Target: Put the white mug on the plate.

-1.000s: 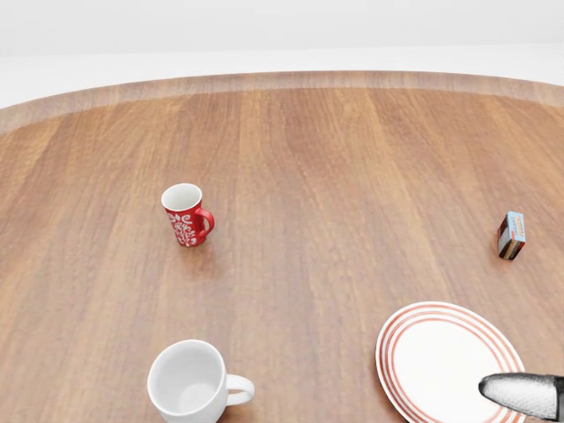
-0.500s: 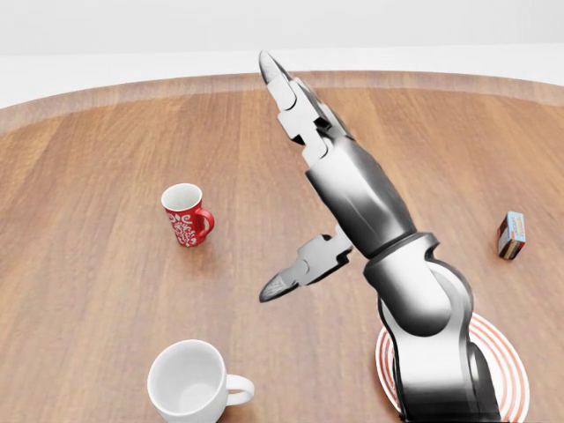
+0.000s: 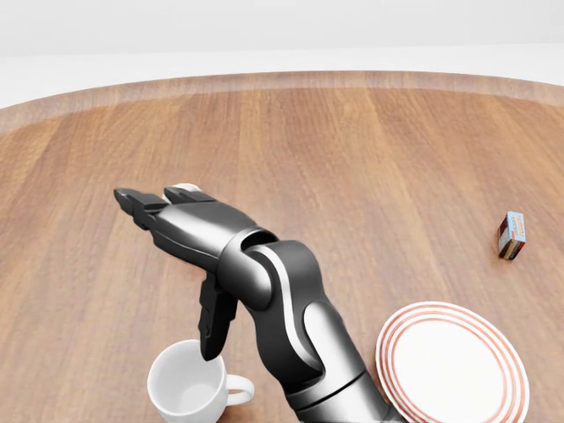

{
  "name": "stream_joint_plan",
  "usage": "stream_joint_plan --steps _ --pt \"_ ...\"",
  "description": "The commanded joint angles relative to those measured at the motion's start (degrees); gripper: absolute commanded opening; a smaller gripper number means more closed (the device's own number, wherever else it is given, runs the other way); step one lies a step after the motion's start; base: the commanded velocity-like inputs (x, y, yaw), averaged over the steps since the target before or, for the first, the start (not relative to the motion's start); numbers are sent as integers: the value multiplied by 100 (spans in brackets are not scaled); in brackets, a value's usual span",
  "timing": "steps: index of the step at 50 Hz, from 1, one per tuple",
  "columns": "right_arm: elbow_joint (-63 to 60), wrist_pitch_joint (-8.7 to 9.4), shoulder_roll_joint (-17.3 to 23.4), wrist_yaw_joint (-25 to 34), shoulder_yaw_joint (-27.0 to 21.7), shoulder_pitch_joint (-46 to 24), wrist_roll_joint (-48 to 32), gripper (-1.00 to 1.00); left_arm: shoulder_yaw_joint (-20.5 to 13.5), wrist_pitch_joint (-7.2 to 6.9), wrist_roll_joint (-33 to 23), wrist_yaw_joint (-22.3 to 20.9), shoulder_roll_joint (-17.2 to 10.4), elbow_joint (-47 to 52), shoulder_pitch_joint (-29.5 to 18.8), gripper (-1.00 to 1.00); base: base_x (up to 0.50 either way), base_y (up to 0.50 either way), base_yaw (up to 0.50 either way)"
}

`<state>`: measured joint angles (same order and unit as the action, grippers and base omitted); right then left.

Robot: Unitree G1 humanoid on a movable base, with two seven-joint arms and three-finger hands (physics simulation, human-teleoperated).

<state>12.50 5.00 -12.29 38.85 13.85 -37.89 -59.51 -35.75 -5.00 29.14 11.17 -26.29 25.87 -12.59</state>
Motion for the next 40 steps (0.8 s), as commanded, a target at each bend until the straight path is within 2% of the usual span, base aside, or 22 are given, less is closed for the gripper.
stream_joint_plan --steps 1,18,40 --pt "408 0 -543 115 484 416 -1286 100 25 0 -70 56 10 -463 -88 100 0 0 0" --pt "639 0 -771 115 718 970 -1971 100 49 0 -86 43 11 -522 -93 100 0 0 0" --pt "1983 0 -771 115 678 961 -1874 100 41 0 -69 56 7 -497 -93 100 0 0 0"
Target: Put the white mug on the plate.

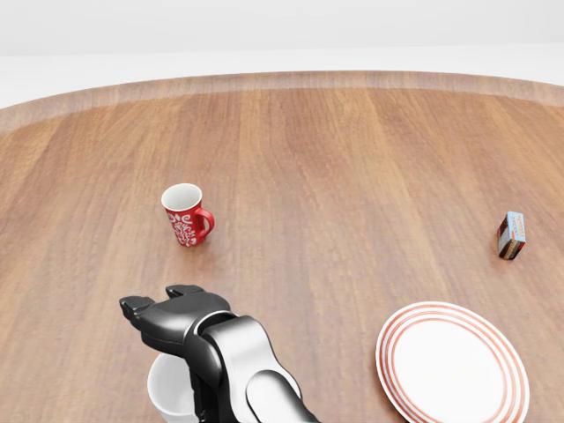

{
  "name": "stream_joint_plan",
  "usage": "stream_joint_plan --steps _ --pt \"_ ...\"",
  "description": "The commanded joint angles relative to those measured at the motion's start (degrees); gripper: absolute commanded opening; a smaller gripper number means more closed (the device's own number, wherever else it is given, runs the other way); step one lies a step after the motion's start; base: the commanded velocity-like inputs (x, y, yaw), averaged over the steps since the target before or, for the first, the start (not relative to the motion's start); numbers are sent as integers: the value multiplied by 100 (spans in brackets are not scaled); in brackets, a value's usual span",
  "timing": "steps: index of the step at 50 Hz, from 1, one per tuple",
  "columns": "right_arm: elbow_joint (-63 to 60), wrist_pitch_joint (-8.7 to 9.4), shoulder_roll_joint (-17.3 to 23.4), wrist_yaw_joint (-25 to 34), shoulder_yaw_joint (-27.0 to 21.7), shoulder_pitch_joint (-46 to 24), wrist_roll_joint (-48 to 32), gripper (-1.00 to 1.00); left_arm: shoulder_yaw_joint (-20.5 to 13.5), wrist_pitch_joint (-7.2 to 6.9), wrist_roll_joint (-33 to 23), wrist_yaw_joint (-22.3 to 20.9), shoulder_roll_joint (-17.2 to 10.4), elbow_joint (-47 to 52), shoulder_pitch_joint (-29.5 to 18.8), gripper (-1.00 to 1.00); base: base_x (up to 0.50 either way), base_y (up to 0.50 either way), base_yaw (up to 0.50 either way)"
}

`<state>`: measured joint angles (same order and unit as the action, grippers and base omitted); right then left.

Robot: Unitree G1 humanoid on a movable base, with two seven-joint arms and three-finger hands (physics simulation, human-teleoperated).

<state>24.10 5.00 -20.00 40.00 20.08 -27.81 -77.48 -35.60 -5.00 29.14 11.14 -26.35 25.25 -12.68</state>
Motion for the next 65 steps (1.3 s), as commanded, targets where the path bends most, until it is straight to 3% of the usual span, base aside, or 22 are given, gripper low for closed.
stream_joint_plan --steps 1,7,11,26,65 --pt "890 0 0 0 48 -62 -75 100 25 0 -64 59 16 -417 -78 100 0 0 0" --pt "1622 0 0 -20 -140 -327 188 100 20 0 -65 55 23 -389 -68 100 0 0 0" --pt "2676 0 0 -655 -314 -769 460 100 23 0 -66 64 26 -367 -67 100 0 0 0" --pt "4019 0 0 -1361 -533 -1531 877 100 29 0 -80 35 43 -425 -63 100 0 0 0" --pt "4793 0 0 -1632 -572 -1729 888 100 9 0 -28 55 16 -421 -65 100 0 0 0"
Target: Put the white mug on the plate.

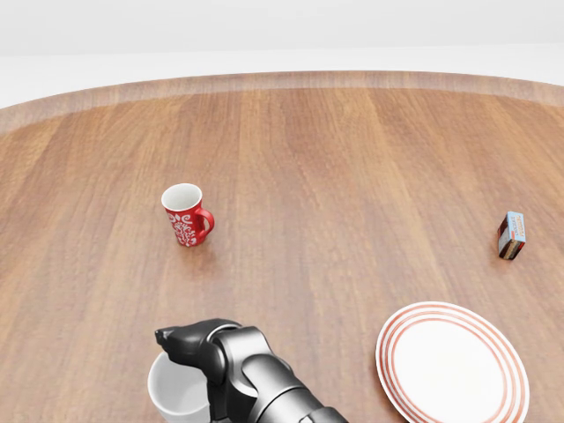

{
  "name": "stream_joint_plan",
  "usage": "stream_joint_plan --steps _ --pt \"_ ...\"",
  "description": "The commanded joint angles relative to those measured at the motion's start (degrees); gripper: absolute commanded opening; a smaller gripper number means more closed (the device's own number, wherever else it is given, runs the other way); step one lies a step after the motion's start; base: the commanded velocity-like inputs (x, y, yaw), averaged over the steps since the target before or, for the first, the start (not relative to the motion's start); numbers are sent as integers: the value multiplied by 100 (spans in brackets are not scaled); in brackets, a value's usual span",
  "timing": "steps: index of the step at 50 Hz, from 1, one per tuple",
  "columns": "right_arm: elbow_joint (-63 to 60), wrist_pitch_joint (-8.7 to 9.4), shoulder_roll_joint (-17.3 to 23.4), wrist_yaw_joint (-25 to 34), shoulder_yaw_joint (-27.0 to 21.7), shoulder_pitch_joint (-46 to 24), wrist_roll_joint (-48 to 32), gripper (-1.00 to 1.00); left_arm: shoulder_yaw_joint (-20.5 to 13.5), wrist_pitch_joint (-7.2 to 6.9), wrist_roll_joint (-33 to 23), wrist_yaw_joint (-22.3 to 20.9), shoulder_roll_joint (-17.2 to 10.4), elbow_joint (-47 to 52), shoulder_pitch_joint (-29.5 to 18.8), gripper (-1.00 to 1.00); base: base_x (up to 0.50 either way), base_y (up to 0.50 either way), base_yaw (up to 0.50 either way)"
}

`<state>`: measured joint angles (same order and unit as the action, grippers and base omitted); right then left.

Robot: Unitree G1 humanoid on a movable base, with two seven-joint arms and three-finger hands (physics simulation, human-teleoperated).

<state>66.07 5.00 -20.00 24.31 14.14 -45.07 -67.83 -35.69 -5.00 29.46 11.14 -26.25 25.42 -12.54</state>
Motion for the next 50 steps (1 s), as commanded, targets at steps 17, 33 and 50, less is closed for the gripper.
stream_joint_plan --steps 17,33,50 --pt "676 0 0 -88 -29 74 -59 -100 24 0 -68 55 14 -425 -71 100 0 0 0" --pt "-516 0 228 -258 -102 -313 125 -100 41 0 -100 45 49 -403 -61 100 0 0 0" --pt "-4611 0 2623 1569 -940 234 -1194 -100 35 0 -103 64 15 -405 -93 100 0 0 0"
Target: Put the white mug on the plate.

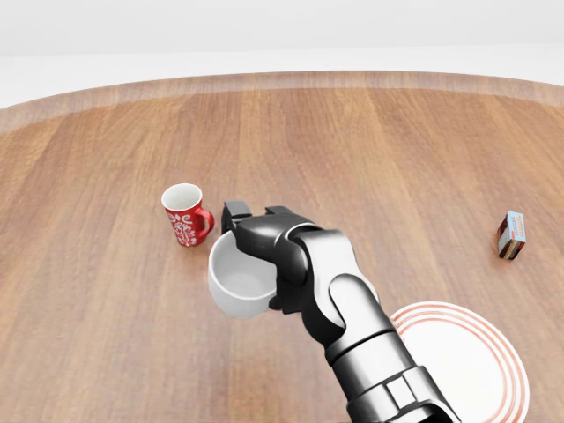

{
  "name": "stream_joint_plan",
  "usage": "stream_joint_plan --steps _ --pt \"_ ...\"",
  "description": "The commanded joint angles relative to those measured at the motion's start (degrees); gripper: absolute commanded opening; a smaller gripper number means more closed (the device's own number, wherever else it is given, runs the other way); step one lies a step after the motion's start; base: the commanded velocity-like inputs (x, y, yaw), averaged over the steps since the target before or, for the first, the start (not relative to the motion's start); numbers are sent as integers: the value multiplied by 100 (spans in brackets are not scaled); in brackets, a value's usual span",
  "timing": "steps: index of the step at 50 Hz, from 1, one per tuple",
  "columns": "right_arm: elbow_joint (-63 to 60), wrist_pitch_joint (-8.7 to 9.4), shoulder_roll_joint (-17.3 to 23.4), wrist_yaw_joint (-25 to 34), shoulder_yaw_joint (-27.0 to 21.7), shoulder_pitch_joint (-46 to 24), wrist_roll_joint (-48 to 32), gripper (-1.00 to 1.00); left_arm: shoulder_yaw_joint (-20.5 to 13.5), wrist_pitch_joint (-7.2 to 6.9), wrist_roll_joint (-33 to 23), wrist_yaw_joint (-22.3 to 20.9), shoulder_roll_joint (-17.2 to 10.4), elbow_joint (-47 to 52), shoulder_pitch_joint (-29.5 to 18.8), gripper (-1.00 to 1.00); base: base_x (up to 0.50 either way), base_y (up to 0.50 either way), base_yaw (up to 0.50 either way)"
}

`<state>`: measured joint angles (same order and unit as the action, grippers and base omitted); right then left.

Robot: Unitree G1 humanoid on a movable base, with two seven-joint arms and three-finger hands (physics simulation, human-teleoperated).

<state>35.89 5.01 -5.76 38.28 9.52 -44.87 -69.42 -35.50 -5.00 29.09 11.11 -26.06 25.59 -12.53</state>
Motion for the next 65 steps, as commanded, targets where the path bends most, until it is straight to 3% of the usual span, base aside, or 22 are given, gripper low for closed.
stream_joint_plan --steps 1,7,14,22,28,39,54,65 --pt "-1681 -1 1278 172 -526 271 -1115 -100 18 0 -70 65 -5 -425 -94 100 0 0 0" --pt "-2100 -1 1852 172 -1003 655 -1314 -100 34 0 -81 63 6 -431 -100 100 0 0 0" --pt "-1929 -1 2545 172 -1578 1070 -917 -100 58 0 -107 61 17 -457 -107 100 0 0 0" --pt "-1725 -1 2985 172 -1797 1652 -552 -100 54 0 -99 65 12 -444 -108 100 0 0 0" --pt "-1506 -1 3092 172 -1968 1907 -115 -100 62 0 -113 58 15 -454 -112 100 0 0 0" --pt "-306 -1 3218 172 -1813 1858 441 -100 54 0 -116 50 23 -431 -100 100 0 0 0" --pt "2294 -1 3289 -1437 -1395 827 1436 -100 36 0 -99 64 16 -363 -94 100 0 0 0" --pt "2672 -1 3331 -1685 -1151 731 1614 -100 30 0 -102 57 21 -370 -91 100 0 0 0"
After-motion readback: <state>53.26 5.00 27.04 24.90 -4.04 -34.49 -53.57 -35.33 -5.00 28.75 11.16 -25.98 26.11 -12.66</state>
